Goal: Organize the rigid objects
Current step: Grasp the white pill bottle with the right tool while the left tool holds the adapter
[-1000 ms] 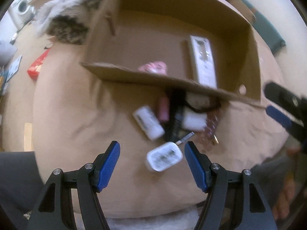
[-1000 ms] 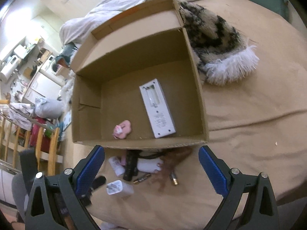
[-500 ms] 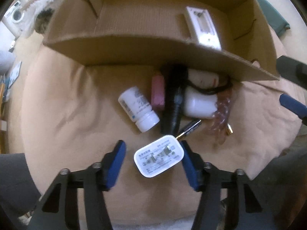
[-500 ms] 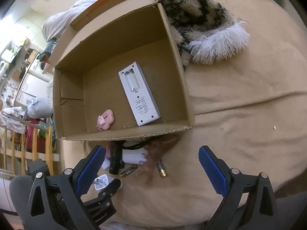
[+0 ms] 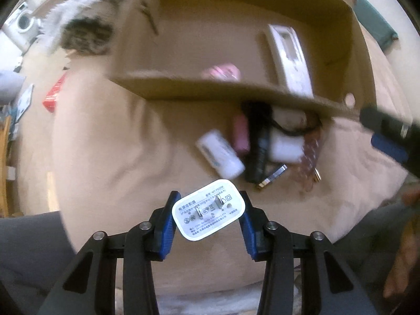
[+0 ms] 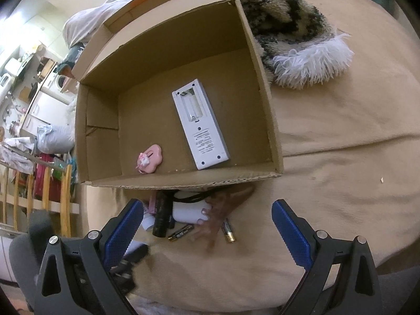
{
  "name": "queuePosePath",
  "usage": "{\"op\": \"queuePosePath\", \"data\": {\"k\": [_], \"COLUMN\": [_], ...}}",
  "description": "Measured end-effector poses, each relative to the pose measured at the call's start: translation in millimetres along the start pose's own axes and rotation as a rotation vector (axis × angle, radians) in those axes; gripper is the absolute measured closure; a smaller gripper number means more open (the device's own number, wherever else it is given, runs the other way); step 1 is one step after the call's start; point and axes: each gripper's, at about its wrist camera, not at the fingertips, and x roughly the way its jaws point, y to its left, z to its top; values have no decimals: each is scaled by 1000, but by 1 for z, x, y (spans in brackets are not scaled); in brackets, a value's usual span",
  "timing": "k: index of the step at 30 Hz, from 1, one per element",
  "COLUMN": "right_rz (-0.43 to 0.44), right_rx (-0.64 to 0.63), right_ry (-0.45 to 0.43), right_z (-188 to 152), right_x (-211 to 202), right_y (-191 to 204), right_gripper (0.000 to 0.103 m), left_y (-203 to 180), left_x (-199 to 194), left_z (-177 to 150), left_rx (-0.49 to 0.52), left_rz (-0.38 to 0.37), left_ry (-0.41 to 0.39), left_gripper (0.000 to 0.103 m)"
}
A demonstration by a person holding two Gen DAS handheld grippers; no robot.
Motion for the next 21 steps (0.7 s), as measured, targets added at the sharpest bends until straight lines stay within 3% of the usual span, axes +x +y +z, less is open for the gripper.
{"op": "queuePosePath", "data": {"k": [9,18,19,20,21], "right_rz": [9,103,118,139,160], "right_rx": [-24,-121,-135,-146,-153], "right_ry": [36,86,94,111,133], "right_z": [-1,-4,-5,-5,-7], "right_x": [13,30,32,34,37], "right_y": [12,43,46,49,51], "right_gripper": [0,0,9,26,33], "left_y": [55,77,74,72,71], "left_x": [-33,-21,-23,-26,-28], "left_z": [30,33,33,34,35], "left_rx": [-63,-139,-134,-125,-122], "left_rz": [35,-4,1,11,12], "left_ry": [-14,-7,-15,-28,-33], "left_gripper": [63,63,63,63,63]}}
